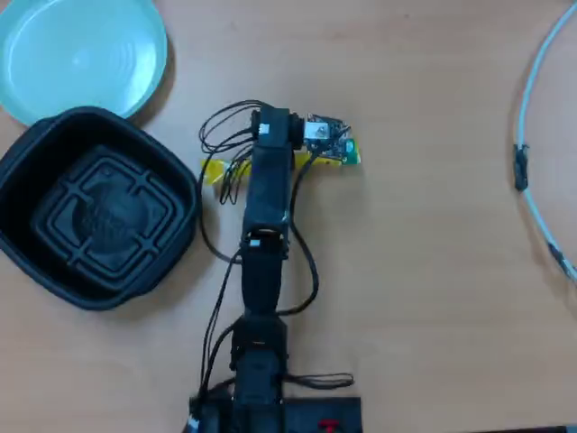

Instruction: Pick up the yellow instant coffee stick, then put it in the black bowl

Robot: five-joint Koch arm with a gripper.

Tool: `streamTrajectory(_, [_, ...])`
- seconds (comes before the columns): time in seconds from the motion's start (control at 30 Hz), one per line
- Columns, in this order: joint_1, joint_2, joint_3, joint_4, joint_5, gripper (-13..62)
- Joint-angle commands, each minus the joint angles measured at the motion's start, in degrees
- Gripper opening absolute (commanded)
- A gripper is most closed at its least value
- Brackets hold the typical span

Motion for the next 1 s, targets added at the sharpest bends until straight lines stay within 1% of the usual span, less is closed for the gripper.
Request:
streamTrajectory(0.0, [-1.1,10.2,-3.1,2.9,0.1,-6.0])
streamTrajectory(0.33, [-2.5,23.3,-3.2,2.8,1.6,-5.9])
streamTrajectory(0.5, [-5.8,26.3,-3.9,2.7,2.6,-6.0])
streamTrajectory(0.67, [-12.7,29.3,-4.0,2.7,2.5,-6.0])
streamTrajectory(0.83, [-22.3,30.2,-4.1,2.6,2.9,-6.0])
streamTrajectory(0.97, [-30.0,30.5,-4.1,1.4,7.0,-6.0])
